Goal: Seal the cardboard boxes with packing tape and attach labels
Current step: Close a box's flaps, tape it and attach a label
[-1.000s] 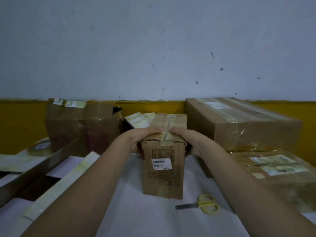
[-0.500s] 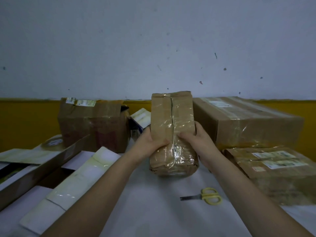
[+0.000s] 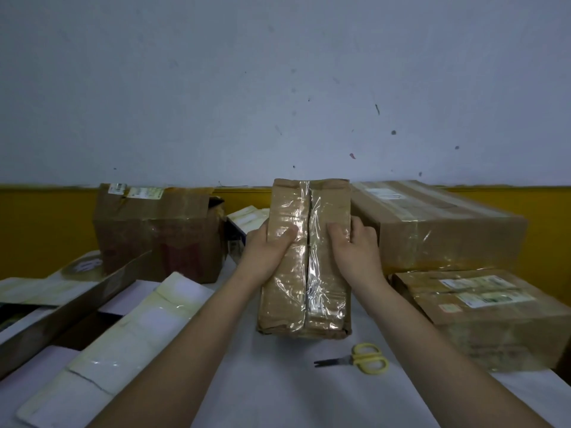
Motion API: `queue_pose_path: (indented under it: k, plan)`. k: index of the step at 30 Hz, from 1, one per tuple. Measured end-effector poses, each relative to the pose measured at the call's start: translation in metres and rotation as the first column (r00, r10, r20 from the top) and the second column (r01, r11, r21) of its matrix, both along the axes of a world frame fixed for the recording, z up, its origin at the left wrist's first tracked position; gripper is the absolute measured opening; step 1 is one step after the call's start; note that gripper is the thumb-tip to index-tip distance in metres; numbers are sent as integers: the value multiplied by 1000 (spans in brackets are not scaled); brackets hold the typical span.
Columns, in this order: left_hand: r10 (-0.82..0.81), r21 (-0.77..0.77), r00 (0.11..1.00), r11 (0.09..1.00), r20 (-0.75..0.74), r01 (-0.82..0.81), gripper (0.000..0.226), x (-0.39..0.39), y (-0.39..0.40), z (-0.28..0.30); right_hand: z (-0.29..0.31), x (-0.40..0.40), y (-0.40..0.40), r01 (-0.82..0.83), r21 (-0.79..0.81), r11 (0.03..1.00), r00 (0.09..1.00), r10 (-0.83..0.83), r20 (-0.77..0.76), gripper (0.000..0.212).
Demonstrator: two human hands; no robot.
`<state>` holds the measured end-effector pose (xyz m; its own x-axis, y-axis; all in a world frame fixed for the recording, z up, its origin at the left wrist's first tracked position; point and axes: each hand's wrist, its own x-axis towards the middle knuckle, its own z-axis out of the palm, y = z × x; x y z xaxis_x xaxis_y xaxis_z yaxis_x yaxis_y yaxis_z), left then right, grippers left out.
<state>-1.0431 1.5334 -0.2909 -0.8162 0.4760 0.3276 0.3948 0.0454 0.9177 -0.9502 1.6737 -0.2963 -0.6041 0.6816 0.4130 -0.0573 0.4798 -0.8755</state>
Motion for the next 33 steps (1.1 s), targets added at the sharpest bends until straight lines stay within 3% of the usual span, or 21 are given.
queue_pose_path:
  k: [3, 7, 12, 15, 18, 20, 22, 25, 27, 29, 31, 33]
  plan:
    - [11, 62, 999, 998, -43, -9, 16, 6, 1, -3, -4, 0, -3, 30, 56, 998, 998, -27, -55, 21]
    - [12, 96, 999, 995, 39, -16, 29, 12, -2, -1, 0, -1, -2, 4, -38, 999, 996, -7, -93, 28]
    - [30, 105, 995, 994, 99, -40, 31, 18, -2, -8, 4, -2, -2, 10, -7, 1000, 995, -10, -98, 30]
    - [-22, 88, 987, 996, 157, 8, 37, 21, -6, -1, 4, -2, -3, -42, -146, 988, 998, 34, -62, 38]
    - [-83, 24, 978, 997, 192, 80, 26, 18, -14, 21, 20, -6, -8, -113, -426, 898, 994, 105, -43, 48]
    - [-107, -37, 970, 992, 220, 118, 9, 11, -21, 39, 30, -12, -13, -220, -566, 795, 975, 163, -151, 39]
    - [-101, -155, 966, 978, 239, 141, 15, 2, -27, 56, 35, -20, -20, -282, -599, 750, 957, 177, -230, 42]
    - [-43, -404, 980, 907, 192, 119, 41, -19, -33, 60, 21, -34, -38, -293, -617, 731, 950, 152, -272, 51]
    - [-39, -628, 999, 777, 21, 43, 56, -31, -38, 52, 3, -42, -45, -229, -559, 797, 971, 144, -192, 68]
    - [-84, -784, 983, 615, -163, -78, 62, -40, -43, 43, -9, -45, -48, -162, -380, 911, 986, 160, -37, 84]
    - [-94, -809, 967, 570, -238, -143, 60, -42, -49, 41, -8, -50, -46, -139, -87, 986, 987, 146, 71, 70]
    - [-108, -794, 952, 582, -286, -172, 61, -33, -54, 38, -5, -55, -46, -153, 143, 978, 972, 123, 199, 54]
